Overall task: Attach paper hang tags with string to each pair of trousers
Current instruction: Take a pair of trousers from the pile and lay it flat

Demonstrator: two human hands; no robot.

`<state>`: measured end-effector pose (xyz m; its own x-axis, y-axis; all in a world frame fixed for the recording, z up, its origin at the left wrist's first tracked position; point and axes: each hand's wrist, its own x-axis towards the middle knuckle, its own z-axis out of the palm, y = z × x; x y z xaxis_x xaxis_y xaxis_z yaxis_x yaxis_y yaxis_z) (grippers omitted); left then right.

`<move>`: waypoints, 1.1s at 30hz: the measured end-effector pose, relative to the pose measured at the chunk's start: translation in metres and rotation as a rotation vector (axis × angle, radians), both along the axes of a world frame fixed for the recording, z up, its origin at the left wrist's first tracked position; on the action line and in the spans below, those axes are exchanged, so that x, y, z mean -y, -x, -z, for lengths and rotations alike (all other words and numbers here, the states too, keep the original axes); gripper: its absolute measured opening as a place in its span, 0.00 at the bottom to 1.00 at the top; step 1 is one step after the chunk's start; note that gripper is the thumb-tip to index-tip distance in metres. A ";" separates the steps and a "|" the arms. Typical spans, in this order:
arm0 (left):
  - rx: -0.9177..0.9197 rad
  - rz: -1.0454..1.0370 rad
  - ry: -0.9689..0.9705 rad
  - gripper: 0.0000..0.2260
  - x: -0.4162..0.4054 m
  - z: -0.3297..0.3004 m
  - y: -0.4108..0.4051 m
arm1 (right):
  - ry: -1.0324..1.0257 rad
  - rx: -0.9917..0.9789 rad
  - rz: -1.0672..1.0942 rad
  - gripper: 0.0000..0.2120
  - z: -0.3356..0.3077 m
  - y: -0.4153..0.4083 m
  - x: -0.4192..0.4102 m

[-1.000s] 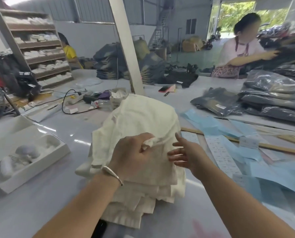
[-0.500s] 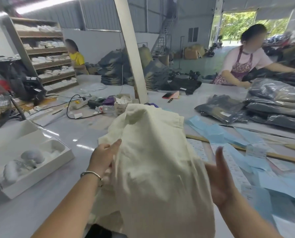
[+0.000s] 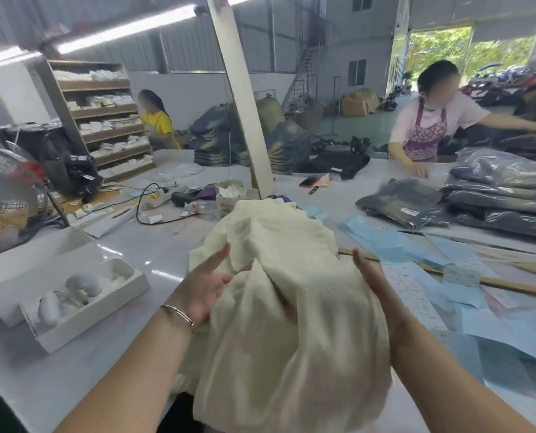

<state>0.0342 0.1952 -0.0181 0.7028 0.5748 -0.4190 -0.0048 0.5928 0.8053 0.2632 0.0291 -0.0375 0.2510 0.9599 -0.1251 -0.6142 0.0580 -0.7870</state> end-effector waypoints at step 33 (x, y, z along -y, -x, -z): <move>-0.023 0.060 -0.238 0.17 0.453 0.025 -0.033 | -0.137 0.065 0.106 0.20 -0.064 0.004 0.441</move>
